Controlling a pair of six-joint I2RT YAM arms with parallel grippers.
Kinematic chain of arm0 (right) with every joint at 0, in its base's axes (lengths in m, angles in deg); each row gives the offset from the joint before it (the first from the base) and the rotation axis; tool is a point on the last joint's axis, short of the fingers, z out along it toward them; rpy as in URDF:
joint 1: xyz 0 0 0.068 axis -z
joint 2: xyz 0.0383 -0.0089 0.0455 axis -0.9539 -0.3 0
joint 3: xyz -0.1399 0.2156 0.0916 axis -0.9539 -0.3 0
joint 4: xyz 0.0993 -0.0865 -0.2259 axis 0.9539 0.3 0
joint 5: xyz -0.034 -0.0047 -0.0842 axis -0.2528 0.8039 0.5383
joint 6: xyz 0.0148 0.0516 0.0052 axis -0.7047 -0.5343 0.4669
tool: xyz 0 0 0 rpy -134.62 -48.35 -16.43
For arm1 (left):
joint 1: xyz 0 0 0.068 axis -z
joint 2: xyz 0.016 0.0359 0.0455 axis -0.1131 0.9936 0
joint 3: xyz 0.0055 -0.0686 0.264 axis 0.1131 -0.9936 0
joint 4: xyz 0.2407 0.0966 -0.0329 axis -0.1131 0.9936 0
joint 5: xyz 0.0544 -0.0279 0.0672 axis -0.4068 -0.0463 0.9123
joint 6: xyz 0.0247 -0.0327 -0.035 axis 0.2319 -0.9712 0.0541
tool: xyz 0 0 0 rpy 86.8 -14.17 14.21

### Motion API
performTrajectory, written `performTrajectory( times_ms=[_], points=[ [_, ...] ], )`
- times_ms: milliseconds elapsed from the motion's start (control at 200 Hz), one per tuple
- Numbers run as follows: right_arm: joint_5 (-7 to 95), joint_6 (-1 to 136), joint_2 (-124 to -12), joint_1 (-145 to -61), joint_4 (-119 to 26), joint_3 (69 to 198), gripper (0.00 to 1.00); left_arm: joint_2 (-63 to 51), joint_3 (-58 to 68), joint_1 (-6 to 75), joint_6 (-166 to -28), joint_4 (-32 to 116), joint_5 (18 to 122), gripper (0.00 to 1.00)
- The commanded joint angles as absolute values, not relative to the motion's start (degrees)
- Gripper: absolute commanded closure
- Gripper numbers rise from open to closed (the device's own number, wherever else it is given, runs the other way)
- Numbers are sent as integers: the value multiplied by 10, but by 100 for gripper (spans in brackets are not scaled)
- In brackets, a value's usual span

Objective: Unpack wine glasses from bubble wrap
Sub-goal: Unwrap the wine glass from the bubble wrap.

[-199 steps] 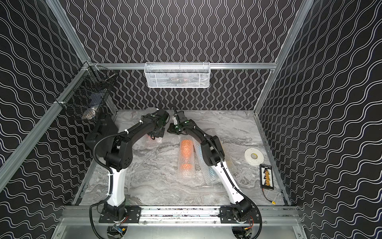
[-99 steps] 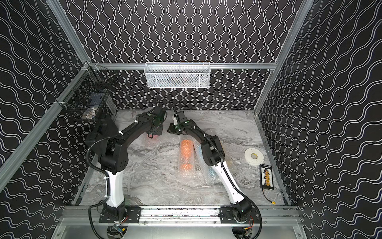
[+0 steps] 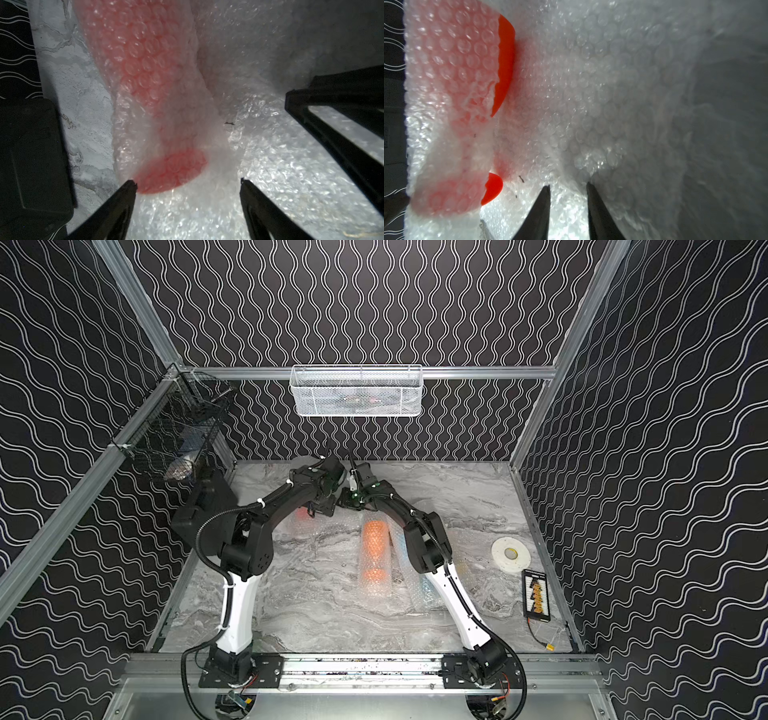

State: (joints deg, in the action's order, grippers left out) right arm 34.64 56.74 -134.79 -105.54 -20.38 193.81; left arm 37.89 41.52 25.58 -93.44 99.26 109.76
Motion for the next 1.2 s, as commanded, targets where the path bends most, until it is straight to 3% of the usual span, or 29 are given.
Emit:
performTrajectory(
  times_ms=[0, 140, 280, 425, 555, 756, 1076, 1196],
  points=[
    [344, 562, -1348, -1056, -188, 1937, 68, 382, 417, 257, -930, 1003, 1127, 26],
    [343, 562, -1345, -1054, -191, 1932, 68, 384, 413, 257, -933, 1003, 1146, 45],
    [340, 558, -1343, -1051, -195, 1927, 68, 386, 412, 256, -931, 1003, 1150, 49],
    [340, 558, -1339, -1050, -198, 1920, 67, 384, 410, 256, -930, 1002, 1148, 75],
    [340, 558, -1337, -1050, -198, 1917, 68, 375, 408, 256, -931, 1000, 1146, 89],
    [339, 557, -1337, -1050, -202, 1913, 67, 343, 404, 251, -934, 993, 1130, 95],
    [340, 557, -1334, -1050, -203, 1907, 68, 289, 336, 174, -972, 955, 1042, 93],
    [332, 558, -1342, -1050, -193, 1922, 68, 299, 343, 168, -968, 978, 1084, 90]
  ],
)
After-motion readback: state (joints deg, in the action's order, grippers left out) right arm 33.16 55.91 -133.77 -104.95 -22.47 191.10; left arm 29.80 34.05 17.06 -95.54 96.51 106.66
